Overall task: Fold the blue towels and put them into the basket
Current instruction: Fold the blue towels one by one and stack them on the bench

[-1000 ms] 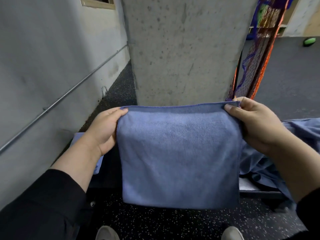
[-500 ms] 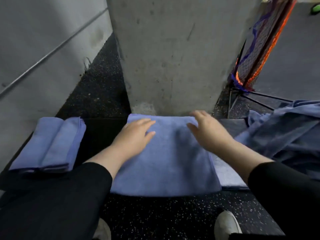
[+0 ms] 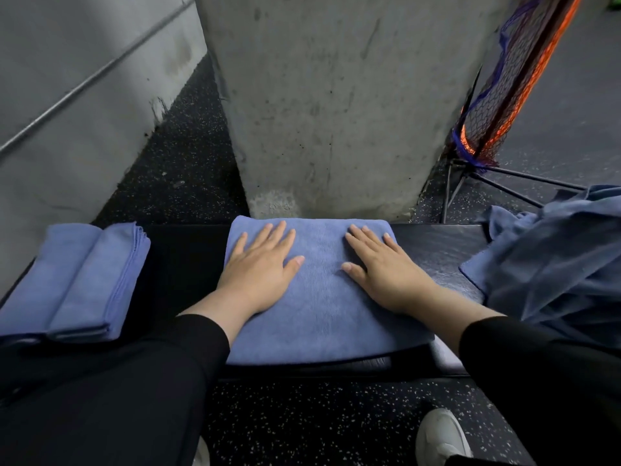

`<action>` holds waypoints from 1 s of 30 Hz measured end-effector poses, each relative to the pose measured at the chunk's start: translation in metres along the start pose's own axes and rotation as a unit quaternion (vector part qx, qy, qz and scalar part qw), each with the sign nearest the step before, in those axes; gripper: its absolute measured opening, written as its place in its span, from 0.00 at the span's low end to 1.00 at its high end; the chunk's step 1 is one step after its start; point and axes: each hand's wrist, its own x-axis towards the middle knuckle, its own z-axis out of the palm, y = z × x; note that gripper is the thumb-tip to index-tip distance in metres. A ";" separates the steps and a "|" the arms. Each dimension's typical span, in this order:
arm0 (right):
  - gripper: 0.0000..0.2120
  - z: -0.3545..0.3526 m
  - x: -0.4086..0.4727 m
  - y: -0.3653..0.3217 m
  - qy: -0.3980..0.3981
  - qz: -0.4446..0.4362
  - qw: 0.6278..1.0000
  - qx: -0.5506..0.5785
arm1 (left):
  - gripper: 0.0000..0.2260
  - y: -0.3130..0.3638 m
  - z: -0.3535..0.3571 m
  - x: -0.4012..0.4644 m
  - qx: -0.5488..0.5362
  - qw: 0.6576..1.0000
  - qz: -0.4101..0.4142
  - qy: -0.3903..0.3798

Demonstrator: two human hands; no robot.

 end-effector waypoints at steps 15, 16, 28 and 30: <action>0.14 -0.011 -0.051 0.012 0.070 0.211 0.971 0.088 | 0.29 0.066 0.018 -0.026 0.027 0.995 0.100 0.009; 0.14 -0.010 -0.052 0.010 0.064 0.216 0.970 0.091 | 0.29 0.064 0.018 -0.026 0.028 0.995 0.093 0.011; 0.12 -0.034 -0.074 0.009 0.054 0.210 0.925 0.313 | 0.29 0.062 0.019 -0.029 0.016 0.996 0.086 0.022; 0.13 -0.032 -0.080 0.010 0.014 0.195 0.926 0.322 | 0.29 0.062 0.020 -0.028 0.015 0.996 0.086 0.021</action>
